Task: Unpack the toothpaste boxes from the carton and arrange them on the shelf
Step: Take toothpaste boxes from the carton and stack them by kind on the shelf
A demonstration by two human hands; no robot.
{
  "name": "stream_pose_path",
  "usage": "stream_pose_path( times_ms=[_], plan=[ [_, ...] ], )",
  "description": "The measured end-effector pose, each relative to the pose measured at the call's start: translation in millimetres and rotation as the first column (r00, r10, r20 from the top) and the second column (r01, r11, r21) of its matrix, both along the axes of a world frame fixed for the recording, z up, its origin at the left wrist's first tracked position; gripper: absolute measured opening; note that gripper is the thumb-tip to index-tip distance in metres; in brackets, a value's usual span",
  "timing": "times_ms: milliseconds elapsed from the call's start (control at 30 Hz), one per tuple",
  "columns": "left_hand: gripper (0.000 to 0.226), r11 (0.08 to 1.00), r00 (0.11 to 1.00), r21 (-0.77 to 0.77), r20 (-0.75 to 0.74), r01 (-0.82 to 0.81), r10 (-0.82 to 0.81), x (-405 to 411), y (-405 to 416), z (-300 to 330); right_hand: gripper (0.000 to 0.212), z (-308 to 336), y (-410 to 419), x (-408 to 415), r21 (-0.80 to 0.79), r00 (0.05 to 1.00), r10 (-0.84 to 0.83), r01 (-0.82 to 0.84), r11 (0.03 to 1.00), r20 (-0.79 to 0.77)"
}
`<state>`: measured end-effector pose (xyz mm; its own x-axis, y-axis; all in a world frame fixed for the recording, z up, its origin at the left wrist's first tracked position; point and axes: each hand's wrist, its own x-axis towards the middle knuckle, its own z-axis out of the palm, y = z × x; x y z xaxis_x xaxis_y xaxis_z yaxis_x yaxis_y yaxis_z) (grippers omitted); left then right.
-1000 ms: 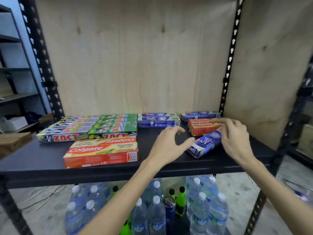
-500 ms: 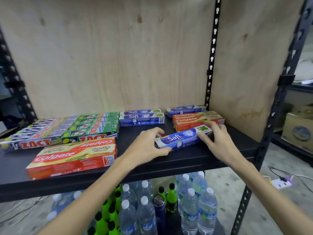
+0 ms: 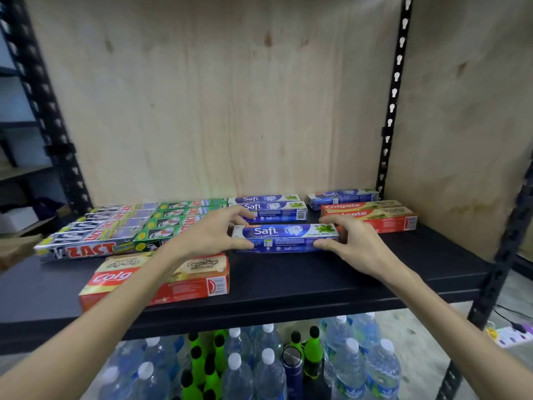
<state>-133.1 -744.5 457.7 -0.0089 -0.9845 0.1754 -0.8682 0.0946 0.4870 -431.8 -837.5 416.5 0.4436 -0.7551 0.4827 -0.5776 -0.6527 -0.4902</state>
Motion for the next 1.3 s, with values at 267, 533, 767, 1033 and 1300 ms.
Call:
stream_pose_path(
  times_ms=[267, 533, 767, 1033, 1300],
  plan=[
    [0.053, 0.995, 0.996, -0.042, 0.005, -0.093, 0.093, 26.6, -34.5, 1.4, 0.052, 15.4, -53.5, 40.9, -0.049, 0.999, -0.01, 0.008, 0.999, -0.046],
    [0.036, 0.991, 0.985, -0.09, 0.129, -0.103, 0.114, 37.0, -70.0, -12.8, 0.05, 7.9, -87.9, 62.4, -0.004, 0.982, -0.016, 0.016, 1.0, -0.189],
    [0.068, 0.986, 0.966, -0.076, 0.2, -0.149, 0.161, 40.3, -81.5, -3.7, 0.076, 8.7, -97.6, 66.9, 0.016, 0.983, 0.034, -0.032, 0.999, -0.181],
    [0.086, 0.983, 0.976, 0.052, 0.145, -0.173, 0.164, 46.8, -87.9, -2.2, 0.076, 10.2, -105.7, 71.5, 0.05, 0.974, 0.071, -0.062, 0.997, -0.217],
    [0.101, 0.979, 0.978, 0.124, 0.156, -0.16, 0.14, 42.2, -92.9, -1.5, 0.085, 11.7, -114.7, 66.7, 0.078, 0.962, 0.112, -0.096, 0.992, -0.248]
  ],
)
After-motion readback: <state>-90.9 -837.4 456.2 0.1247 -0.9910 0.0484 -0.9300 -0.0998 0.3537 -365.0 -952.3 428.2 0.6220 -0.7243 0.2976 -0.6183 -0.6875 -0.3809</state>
